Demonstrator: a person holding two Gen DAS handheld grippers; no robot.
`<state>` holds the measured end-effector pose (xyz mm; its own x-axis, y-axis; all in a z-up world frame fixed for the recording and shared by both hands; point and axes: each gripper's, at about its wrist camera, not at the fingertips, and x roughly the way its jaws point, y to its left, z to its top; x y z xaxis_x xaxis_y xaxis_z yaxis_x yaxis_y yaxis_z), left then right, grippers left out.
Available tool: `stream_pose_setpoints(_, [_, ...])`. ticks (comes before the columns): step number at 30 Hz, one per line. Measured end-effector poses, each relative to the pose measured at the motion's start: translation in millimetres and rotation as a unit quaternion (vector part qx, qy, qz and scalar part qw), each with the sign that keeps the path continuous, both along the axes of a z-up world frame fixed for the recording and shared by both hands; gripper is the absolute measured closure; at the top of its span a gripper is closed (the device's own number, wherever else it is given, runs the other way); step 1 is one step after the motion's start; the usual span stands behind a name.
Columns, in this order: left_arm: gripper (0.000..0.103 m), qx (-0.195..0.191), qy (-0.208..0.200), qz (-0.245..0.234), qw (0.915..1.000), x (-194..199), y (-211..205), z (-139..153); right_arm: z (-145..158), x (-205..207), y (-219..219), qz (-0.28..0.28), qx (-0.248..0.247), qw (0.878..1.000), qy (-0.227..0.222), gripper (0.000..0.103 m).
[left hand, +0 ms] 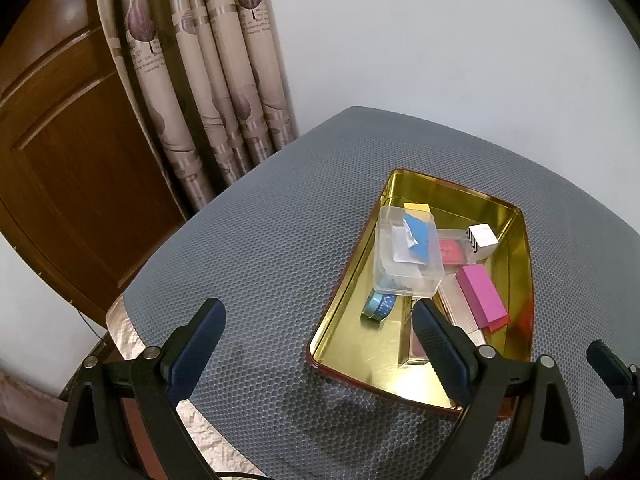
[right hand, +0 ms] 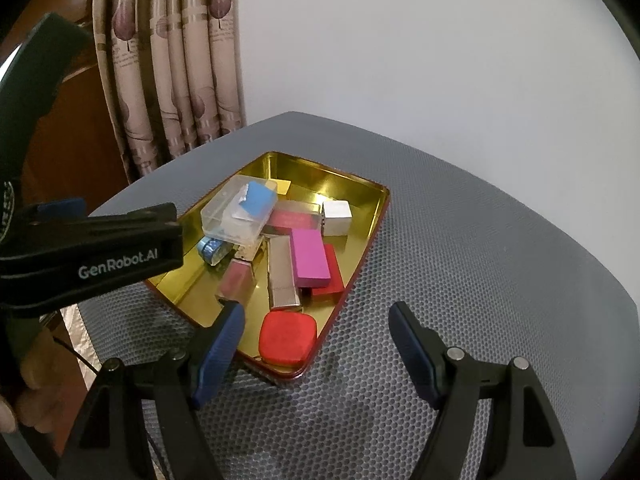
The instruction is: Organize rigid objects
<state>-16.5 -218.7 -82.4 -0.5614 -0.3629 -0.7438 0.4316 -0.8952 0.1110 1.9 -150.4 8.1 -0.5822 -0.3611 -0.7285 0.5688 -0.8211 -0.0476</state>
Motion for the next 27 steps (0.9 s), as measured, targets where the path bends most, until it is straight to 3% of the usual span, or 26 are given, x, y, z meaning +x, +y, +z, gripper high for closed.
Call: stream_pose_setpoints(27, [0.01,-0.005,-0.001,-0.003,1.0,-2.4,2.0,-1.3,-9.9,-5.6,-2.0,-0.011,0.0,1.0,-0.023,0.026])
